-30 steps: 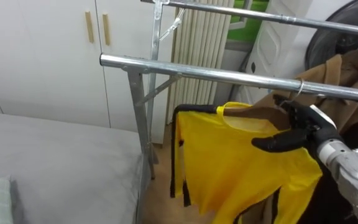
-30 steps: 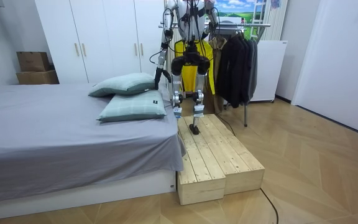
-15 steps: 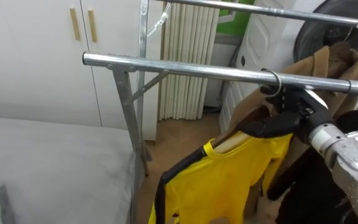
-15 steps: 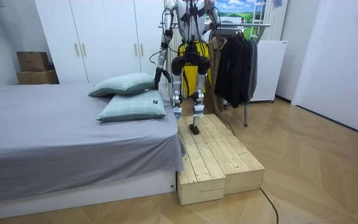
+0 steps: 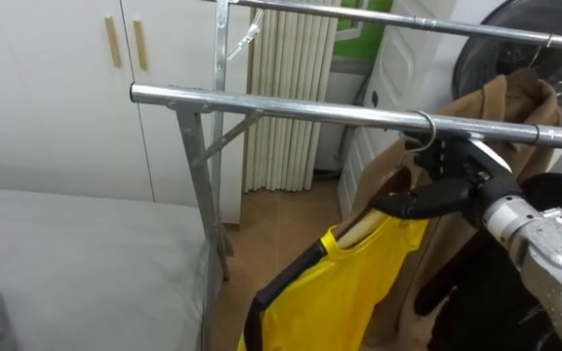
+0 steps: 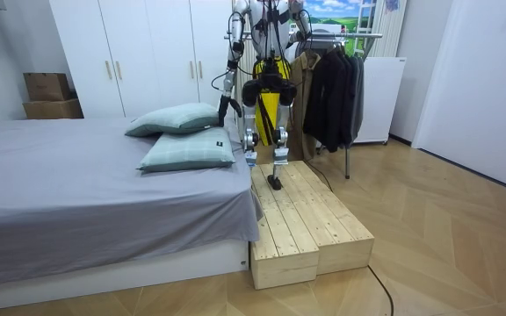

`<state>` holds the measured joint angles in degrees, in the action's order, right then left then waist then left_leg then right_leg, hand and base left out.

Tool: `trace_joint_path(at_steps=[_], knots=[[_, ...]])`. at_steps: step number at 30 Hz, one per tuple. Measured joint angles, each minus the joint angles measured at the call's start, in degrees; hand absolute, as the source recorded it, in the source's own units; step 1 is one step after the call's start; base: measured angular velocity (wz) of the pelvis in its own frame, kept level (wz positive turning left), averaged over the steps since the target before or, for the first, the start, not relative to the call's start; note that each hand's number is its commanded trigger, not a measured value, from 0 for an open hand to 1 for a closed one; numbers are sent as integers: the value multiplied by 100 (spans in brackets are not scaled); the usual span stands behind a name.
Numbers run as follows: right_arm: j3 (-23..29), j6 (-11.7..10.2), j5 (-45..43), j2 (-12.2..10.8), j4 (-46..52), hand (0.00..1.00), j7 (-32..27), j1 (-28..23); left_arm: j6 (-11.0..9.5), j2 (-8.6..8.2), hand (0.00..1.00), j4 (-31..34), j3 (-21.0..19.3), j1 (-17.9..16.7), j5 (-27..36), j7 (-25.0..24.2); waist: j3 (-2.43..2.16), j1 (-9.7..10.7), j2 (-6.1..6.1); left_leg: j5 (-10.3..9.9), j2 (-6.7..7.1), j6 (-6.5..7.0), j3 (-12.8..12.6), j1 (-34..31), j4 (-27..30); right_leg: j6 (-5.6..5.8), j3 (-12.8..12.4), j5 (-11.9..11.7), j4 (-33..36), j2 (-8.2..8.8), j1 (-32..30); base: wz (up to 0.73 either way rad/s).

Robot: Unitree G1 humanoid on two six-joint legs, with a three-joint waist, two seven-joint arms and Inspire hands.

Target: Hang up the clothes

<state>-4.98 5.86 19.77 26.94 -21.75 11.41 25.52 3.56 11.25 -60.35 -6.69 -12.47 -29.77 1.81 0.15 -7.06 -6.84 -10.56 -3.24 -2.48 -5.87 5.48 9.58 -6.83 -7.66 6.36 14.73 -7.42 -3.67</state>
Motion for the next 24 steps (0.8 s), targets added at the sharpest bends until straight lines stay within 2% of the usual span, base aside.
trace_joint_path(at_steps=[12, 14, 18, 20, 24], knots=[[3, -1, -2, 2, -8, 0, -49, -6, 0, 1, 0, -2, 1, -35, 10, 0, 2, 86, 2, 0, 0, 0, 17, 2, -2, 11, 4, 8, -52, 0, -2, 1], [23, -51, 0, 3, -19, 0, -51, -58, 0, 2, 0, 1, 7, -60, 29, 0, 5, 180, 5, 0, 2, 0, 110, 1, 1, 19, 24, 10, -136, -2, 66, 18], [455, -129, 37, 10, -49, 0, -115, -287, -9, 1, 0, 4, -3, -91, 30, 0, 5, 220, 4, -6, 5, 0, 124, 4, 0, 24, 32, 14, -154, 3, 75, 3], [757, -232, 52, 89, -265, 0, -248, -392, 1, 1, 0, 4, -4, -110, 30, 1, 5, 247, 4, -7, 3, 0, 121, 7, 0, 19, 45, 11, -159, 4, 81, 0], [916, -289, 110, 341, -680, 0, -388, -445, 17, 3, 0, 3, -4, -131, 33, 15, 5, 290, 5, -6, 0, -1, 118, 23, 0, 6, 37, 21, -132, 0, 85, 0]])
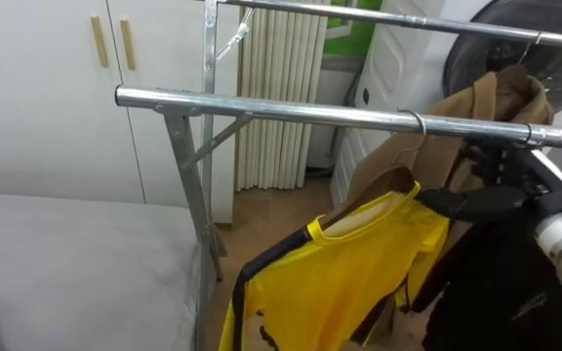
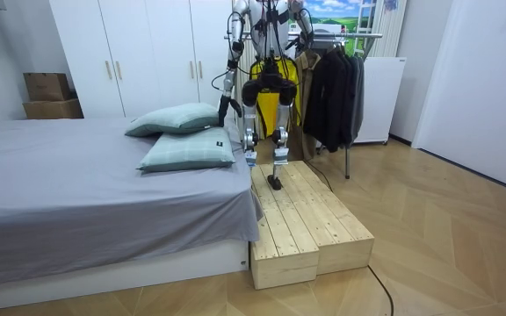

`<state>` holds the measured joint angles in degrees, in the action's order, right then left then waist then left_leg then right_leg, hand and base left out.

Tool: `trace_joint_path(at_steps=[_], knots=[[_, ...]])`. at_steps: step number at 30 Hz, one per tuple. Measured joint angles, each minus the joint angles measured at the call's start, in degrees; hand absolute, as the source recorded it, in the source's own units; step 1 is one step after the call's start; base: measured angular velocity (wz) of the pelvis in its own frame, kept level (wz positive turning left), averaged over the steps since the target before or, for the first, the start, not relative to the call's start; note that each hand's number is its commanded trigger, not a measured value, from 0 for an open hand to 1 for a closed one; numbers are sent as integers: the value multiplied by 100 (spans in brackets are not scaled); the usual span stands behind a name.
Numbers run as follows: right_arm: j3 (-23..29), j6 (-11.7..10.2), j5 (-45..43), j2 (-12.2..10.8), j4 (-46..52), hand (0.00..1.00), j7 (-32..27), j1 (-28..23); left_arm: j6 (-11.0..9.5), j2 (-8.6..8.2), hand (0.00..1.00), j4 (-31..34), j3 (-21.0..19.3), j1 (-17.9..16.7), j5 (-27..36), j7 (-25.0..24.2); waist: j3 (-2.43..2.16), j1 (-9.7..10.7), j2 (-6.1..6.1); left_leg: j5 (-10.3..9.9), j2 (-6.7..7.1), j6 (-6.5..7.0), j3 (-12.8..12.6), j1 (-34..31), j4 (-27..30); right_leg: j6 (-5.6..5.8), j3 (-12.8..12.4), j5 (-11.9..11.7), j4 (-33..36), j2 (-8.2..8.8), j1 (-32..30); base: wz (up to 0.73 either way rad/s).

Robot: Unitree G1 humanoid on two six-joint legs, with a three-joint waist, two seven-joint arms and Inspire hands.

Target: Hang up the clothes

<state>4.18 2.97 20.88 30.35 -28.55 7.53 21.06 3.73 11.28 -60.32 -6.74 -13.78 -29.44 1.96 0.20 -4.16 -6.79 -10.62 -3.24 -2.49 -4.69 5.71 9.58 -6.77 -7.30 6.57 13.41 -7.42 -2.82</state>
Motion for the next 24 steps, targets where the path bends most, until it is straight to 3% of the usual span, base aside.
trace_joint_path(at_steps=[2, 9, 17, 24], knots=[[4, -83, 183, 102, -294, 0, -88, -109, 0, 1, 0, 0, -4, -52, -3, 15, 6, 33, 1, 0, -9, 0, 0, 71, -12, -3, -19, 1, -51, -9, 93, 0], [15, -104, 184, 104, -749, 0, -120, -463, -2, 16, 0, 1, -166, -102, 1, 14, 40, 94, -55, 0, -4, 0, -6, 153, -19, 6, -80, 41, -69, -20, 169, -3], [174, -218, 162, 100, -954, 0, -119, -825, -2, 16, 0, 3, -210, -118, 5, 9, 43, 96, -35, 0, -7, 0, -79, 180, -18, -8, -98, 25, -123, -21, 206, -1], [273, -225, -49, 82, -954, 0, -107, -1460, -3, 16, 0, -1, -211, -132, -1, -2, -3, 148, 85, 0, -11, 0, -109, 169, -16, -15, -138, 21, -145, -28, 202, -3]])
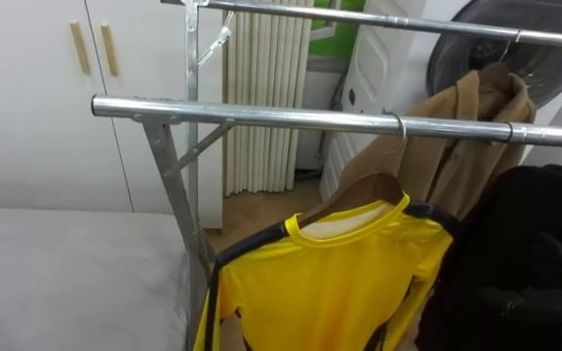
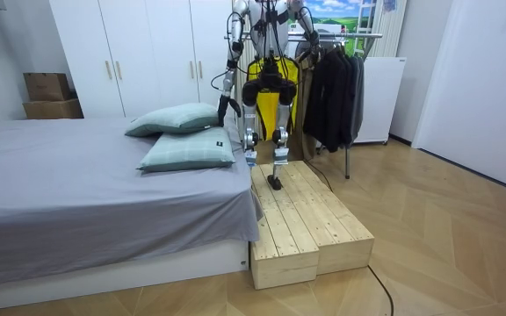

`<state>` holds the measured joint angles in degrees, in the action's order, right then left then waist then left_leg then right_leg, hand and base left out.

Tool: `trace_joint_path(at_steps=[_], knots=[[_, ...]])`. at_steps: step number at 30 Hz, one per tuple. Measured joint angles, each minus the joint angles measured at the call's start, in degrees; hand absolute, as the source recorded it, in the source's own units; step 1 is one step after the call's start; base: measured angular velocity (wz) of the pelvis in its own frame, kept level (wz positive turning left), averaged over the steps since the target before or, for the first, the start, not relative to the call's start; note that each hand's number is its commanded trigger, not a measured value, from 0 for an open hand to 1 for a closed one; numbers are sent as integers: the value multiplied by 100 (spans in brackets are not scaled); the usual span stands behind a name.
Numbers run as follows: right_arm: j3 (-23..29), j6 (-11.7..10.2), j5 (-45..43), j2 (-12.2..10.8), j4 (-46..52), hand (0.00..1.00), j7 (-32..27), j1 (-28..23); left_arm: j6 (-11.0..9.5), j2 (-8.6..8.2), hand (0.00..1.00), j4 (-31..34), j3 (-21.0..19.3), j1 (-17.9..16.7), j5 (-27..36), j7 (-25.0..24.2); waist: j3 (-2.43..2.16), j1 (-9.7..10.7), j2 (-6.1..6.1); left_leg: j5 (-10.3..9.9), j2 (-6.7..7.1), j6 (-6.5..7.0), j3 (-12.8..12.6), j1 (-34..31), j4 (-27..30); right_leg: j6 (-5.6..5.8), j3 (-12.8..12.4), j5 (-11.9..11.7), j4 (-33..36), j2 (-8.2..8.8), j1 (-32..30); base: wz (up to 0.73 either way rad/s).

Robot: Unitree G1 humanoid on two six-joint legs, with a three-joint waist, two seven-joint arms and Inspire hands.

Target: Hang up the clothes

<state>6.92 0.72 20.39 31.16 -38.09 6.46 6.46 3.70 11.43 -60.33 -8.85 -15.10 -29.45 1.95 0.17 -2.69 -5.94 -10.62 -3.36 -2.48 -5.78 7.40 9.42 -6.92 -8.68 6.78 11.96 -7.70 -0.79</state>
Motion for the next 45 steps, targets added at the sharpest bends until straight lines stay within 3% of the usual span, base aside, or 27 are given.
trace_joint_path(at_steps=[7, 12, 16, 19, 25, 30, 32, 36, 45], knots=[[7, -144, -94, -391, -306, 0, -69, -425, -47, -9, 0, -71, -3, 0, 32, 0, 31, 18, 61, -1, -22, 1, -167, 36, 0, -8, -118, 1, 78, -43, -22, -9], [30, -230, -97, -589, -270, 0, -24, -891, -126, -25, 0, -129, -4, -19, 65, 0, 48, 82, 107, -3, -24, 3, -230, 22, 3, 62, -193, 38, 69, -58, -56, -8], [93, -327, -95, -982, -451, 0, 15, -1139, -136, -64, 0, -183, 11, -18, 179, 2, 45, 213, 164, -4, -25, 4, -245, 19, 0, 10, -206, -12, 62, -61, -74, -4], [91, -332, 11, -1187, -619, 0, 82, -1321, -158, -111, 0, -267, 14, -18, 318, 2, 11, 259, 268, -21, -24, 26, -242, 34, 0, 12, -204, -11, 58, -60, -56, 0], [-94, -463, 7, -1628, -621, 0, 321, -1530, -289, -127, 0, -274, 87, -3, 539, -5, 32, 288, 356, -23, -30, 27, -206, -14, 5, 74, -241, 23, 89, -78, -126, -3], [-524, -537, -50, -1791, -723, 0, 810, -1595, -369, -127, 0, -317, 109, 22, 704, -150, 31, 288, 354, -24, -29, 27, -211, -65, 10, 81, -274, -5, 76, -81, -170, -1], [-637, -644, -70, -1823, -1155, 0, 1109, -1561, -422, -127, 0, -536, 128, 123, 841, -282, 27, 280, 371, -38, -27, 17, -211, -63, 10, 66, -272, -15, 62, -75, -164, 0], [-610, -644, -56, -1891, -1762, 0, 1388, -1603, -421, -126, 0, -617, 190, 172, 1408, -525, 40, 293, 402, -44, -13, 18, -229, -53, -2, 52, -274, -22, 75, -67, -175, 0], [-616, -614, -32, -2015, -2705, 0, 1762, -1621, -414, -125, 0, -743, 353, 192, 1730, -1088, 21, 407, 605, -96, -14, 48, -339, -92, 1, 72, -215, -13, 86, -46, -221, 1]])
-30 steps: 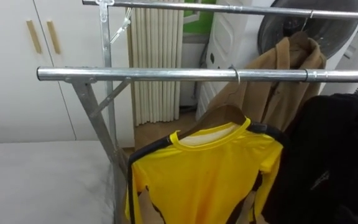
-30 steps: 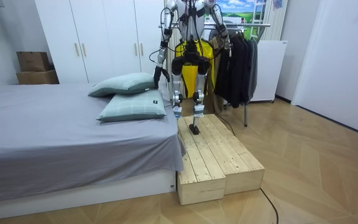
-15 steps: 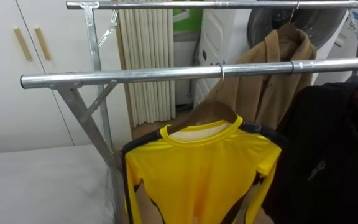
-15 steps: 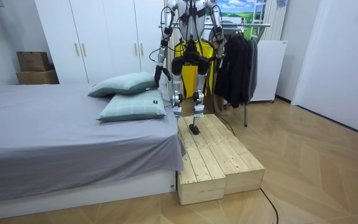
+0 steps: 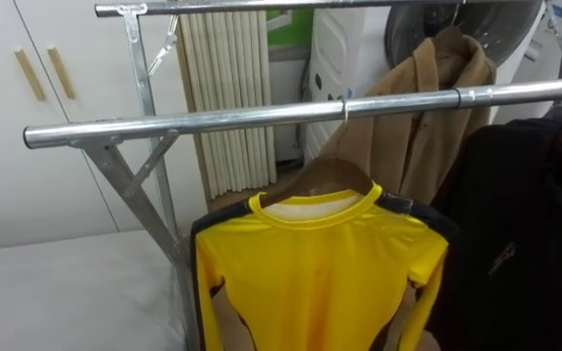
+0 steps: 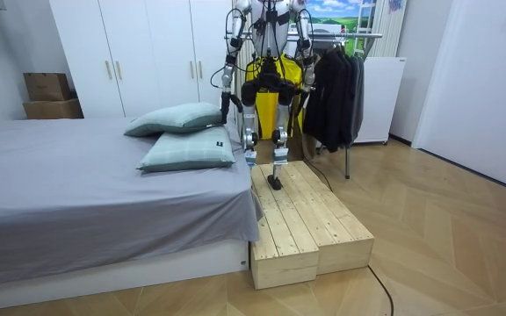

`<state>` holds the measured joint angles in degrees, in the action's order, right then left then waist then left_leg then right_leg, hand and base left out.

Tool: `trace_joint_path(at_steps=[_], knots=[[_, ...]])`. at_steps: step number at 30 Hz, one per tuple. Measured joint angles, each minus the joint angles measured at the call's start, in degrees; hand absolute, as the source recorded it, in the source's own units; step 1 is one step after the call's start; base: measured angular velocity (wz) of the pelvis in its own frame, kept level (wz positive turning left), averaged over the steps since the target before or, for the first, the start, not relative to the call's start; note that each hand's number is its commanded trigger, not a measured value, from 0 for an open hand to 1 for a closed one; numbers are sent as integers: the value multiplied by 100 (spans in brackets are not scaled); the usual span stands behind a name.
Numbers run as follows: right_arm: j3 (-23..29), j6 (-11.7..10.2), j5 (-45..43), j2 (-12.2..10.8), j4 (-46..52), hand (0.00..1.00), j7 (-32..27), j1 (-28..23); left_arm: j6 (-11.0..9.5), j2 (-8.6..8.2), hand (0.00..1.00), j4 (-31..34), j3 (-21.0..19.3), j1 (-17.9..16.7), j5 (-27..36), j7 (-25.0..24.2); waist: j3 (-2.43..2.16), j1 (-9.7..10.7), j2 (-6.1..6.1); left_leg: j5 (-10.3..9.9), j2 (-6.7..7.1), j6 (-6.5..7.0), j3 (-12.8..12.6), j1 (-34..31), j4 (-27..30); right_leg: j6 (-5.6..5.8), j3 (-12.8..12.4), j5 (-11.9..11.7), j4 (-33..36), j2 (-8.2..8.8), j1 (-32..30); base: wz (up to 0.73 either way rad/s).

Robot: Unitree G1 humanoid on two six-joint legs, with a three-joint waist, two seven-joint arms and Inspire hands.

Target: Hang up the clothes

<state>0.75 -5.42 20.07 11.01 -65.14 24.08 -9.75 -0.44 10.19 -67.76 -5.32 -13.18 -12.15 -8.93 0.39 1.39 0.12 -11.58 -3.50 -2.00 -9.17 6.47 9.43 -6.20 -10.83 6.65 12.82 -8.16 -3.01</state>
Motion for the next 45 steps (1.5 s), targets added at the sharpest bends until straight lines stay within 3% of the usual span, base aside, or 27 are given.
trace_joint_path(at_steps=[8, 14, 45], knots=[[-84, 11, 94, -29, -362, 0, -19, 154, 23, 3, 0, -162, 228, 121, 35, -34, -5, -5, 23, 0, 0, 0, 50, -12, 0, 24, 15, 15, -11, 2, 1, 1], [-211, 144, 245, -112, -599, 0, -205, 313, 93, -11, 0, -168, 244, 159, 40, 23, -21, -9, 56, 0, 2, 1, 52, -11, 1, 18, 20, 13, -16, 2, 5, 0], [-458, 174, 337, -224, -863, 0, -310, 539, 144, -39, 0, -169, 382, 206, 20, 264, 27, -19, 5, 0, 10, 1, 179, 13, -4, 20, 58, 24, -50, 8, 64, 0]])
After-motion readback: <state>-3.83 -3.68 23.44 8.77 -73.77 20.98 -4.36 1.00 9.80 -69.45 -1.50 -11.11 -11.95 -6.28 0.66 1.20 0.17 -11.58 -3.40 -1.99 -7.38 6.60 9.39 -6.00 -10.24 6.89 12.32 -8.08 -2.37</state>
